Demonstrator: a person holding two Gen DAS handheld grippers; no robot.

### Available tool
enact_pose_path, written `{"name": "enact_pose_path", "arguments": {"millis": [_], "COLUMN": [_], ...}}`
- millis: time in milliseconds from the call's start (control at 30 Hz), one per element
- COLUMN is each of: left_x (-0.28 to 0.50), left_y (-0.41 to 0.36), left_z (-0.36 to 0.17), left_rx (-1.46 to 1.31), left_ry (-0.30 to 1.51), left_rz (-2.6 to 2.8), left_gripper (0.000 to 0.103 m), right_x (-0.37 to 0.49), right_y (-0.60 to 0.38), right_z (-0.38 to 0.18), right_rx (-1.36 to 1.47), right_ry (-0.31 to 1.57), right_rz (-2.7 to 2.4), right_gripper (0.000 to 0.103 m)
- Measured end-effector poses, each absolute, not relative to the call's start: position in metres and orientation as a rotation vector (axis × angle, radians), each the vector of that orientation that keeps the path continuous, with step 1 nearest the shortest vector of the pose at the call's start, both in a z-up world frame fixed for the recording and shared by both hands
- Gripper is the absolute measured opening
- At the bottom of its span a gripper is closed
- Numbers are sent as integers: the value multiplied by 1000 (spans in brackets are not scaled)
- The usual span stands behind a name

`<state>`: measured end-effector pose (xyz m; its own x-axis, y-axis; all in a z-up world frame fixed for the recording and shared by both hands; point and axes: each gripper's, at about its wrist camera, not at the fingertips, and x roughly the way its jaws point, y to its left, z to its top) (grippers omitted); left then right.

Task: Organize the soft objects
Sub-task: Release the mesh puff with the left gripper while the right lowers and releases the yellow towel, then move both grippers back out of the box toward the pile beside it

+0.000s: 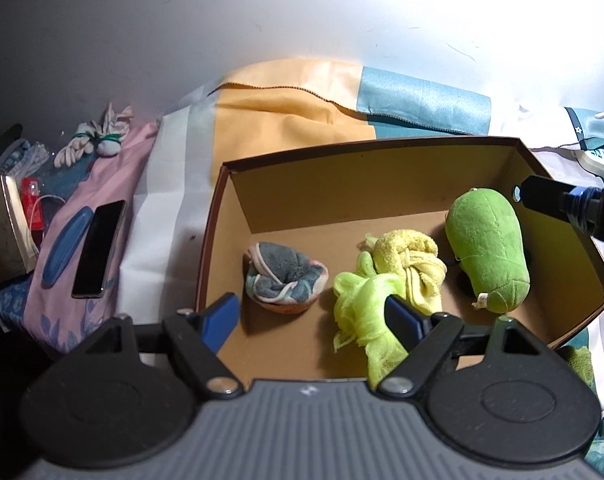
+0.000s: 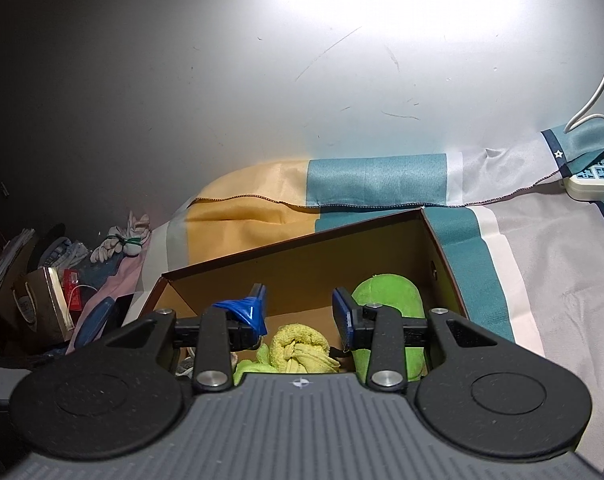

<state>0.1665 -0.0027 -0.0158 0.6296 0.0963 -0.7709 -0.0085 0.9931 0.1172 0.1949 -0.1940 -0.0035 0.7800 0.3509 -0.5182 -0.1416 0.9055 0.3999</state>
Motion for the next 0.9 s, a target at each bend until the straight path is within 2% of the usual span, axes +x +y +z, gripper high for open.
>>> {"name": "enact_pose_path", "arguments": {"millis": [900], "left_x": [125], "left_y": [-1], "left_z": [-12], "left_rx": [111], "left_ry": [890], "left_rz": [89], "left_gripper": [84], "right_x": [138], "right_y": [-184], "right_z": [13], "right_rx": [310], "right_ry": [648], "right_rz": [337], "right_gripper": [20]}}
